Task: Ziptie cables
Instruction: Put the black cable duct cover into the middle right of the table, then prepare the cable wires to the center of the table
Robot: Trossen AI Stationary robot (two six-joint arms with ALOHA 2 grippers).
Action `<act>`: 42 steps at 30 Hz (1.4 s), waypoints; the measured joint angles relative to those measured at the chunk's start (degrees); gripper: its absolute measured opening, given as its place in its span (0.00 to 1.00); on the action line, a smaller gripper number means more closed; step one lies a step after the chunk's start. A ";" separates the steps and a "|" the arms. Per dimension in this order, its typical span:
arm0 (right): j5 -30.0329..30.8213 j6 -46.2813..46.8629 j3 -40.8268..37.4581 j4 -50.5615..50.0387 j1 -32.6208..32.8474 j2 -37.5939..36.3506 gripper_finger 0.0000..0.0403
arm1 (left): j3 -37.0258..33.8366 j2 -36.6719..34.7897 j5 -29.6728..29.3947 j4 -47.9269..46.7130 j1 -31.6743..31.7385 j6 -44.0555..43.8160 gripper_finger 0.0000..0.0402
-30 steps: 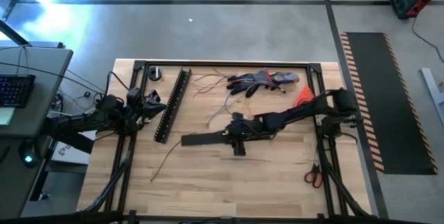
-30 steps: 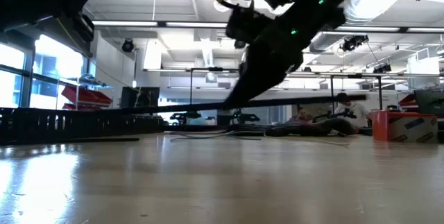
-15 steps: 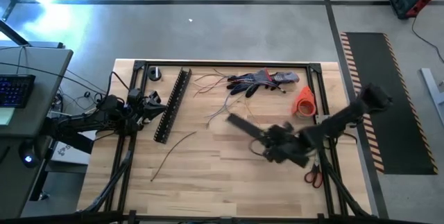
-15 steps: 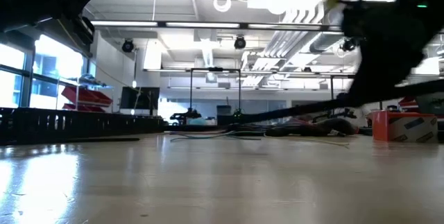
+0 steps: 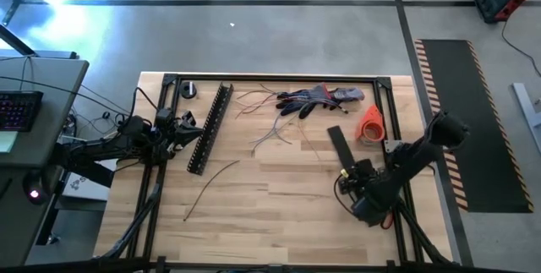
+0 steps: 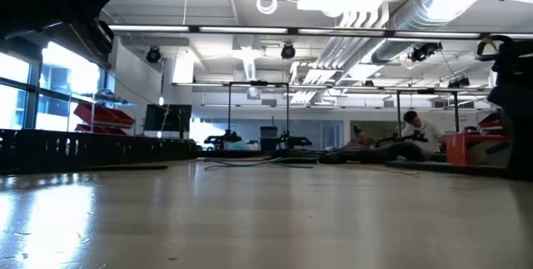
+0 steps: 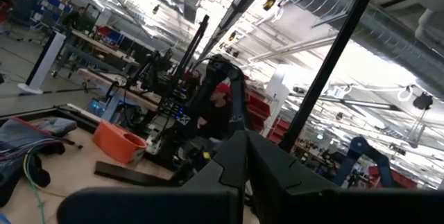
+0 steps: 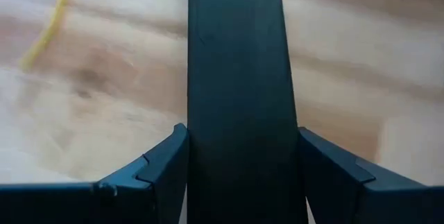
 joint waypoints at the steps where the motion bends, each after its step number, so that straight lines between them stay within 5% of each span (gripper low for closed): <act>1: 0.24 -0.62 -0.16 1.34 0.20 0.58 0.52 | 0.00 0.00 0.01 -0.02 0.00 0.00 0.00; 4: 0.50 -5.38 -0.15 3.50 0.19 0.88 0.57 | 0.00 0.00 0.01 -0.03 0.00 0.00 0.00; 8: -2.12 -12.00 1.25 2.48 0.15 -2.15 0.88 | 0.00 0.00 -0.01 -0.04 0.00 0.00 0.00; 10: -2.93 -14.43 1.98 -0.97 -0.57 -4.98 0.95 | 0.00 0.00 -0.20 -0.03 0.00 0.00 0.00; 19: 3.55 -33.52 3.15 -5.53 -7.88 -17.87 0.77 | 0.00 0.00 -3.22 0.04 0.00 -0.13 0.00; 25: 6.09 -67.60 3.15 17.80 -16.00 -19.21 0.76 | 0.00 0.00 -7.99 0.40 0.01 -0.58 0.00; 32: -2.50 -100.87 3.19 49.73 -24.03 -13.16 0.76 | 0.00 0.27 -10.63 0.10 0.00 2.49 0.00; 37: -8.88 -108.21 3.19 58.68 -26.73 -8.44 0.76 | 0.00 0.22 -19.29 1.18 0.34 6.48 0.00; 42: -8.71 -106.94 3.17 58.16 -27.11 -5.14 0.76 | 1.44 2.65 -13.59 -1.24 -0.06 10.84 0.00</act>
